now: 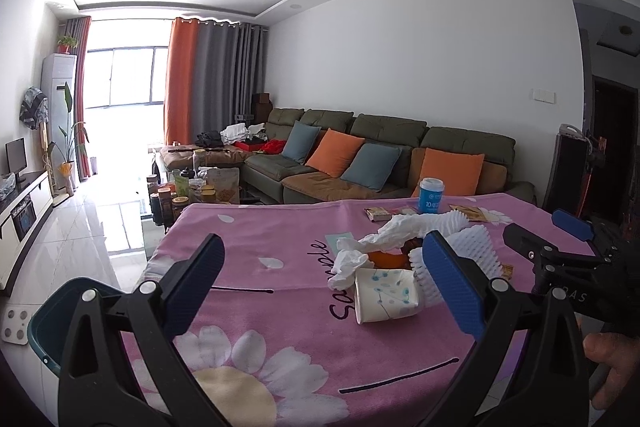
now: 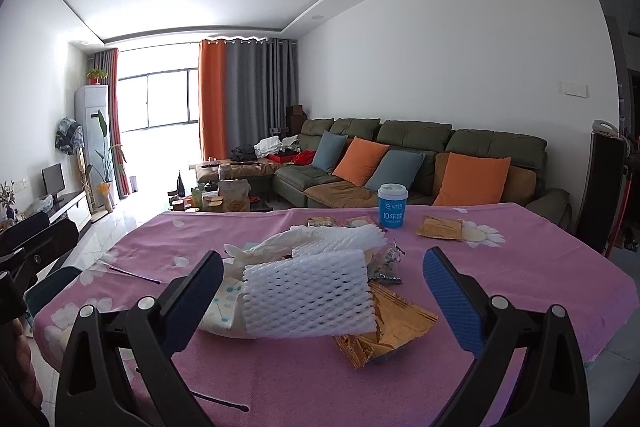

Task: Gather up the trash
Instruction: 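Grasp the white foam net with the right tool while the left tool approaches the paper cup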

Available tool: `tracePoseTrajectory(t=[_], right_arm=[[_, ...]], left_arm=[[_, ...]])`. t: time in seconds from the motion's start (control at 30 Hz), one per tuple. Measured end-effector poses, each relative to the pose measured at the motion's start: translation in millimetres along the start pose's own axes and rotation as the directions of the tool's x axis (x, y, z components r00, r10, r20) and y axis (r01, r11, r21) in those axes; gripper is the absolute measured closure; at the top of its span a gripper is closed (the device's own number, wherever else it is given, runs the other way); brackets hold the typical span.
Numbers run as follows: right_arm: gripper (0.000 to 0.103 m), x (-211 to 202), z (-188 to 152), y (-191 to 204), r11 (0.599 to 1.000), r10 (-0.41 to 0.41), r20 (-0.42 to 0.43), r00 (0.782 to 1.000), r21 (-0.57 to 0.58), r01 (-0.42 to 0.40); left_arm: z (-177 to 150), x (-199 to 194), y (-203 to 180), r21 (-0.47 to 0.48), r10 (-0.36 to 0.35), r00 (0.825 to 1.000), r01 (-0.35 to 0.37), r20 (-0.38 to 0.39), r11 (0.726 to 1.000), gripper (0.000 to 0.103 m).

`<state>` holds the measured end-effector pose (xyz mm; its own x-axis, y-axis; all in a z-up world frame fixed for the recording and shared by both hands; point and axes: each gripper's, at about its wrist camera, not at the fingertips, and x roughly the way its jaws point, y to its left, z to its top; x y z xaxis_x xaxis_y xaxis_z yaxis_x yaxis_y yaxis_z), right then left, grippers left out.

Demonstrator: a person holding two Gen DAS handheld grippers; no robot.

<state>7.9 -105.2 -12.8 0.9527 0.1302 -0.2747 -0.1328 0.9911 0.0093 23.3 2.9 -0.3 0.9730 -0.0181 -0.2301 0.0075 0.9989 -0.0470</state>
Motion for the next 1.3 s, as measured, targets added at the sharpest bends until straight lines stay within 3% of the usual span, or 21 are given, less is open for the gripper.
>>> tracePoseTrajectory(t=[0.23,0.53,0.8,1.0,1.3], right_arm=[[0.007,32,2,-10,1.000,0.027,-0.095,0.995,0.002,-0.027],[0.006,69,-1,-21,0.998,0.062,-0.210,0.976,0.021,-0.059],[0.006,97,-7,-27,0.991,0.127,-0.307,0.943,0.068,-0.112],[0.007,109,-8,-29,0.984,0.173,-0.344,0.923,0.101,-0.147],[0.041,114,-12,-32,0.973,0.222,-0.375,0.900,0.144,-0.180]], left_arm=[[-4,35,-4,-0.015,-0.050,0.995,0.048,-0.088,0.999,0.006],[-15,87,-8,-0.042,-0.105,0.972,0.098,-0.212,0.994,0.006],[-30,121,-10,-0.089,-0.160,0.932,0.138,-0.326,0.986,0.006],[-37,132,-9,-0.125,-0.182,0.911,0.146,-0.370,0.981,0.006],[-41,144,-16,-0.123,-0.196,0.897,0.159,-0.397,0.980,0.006]])
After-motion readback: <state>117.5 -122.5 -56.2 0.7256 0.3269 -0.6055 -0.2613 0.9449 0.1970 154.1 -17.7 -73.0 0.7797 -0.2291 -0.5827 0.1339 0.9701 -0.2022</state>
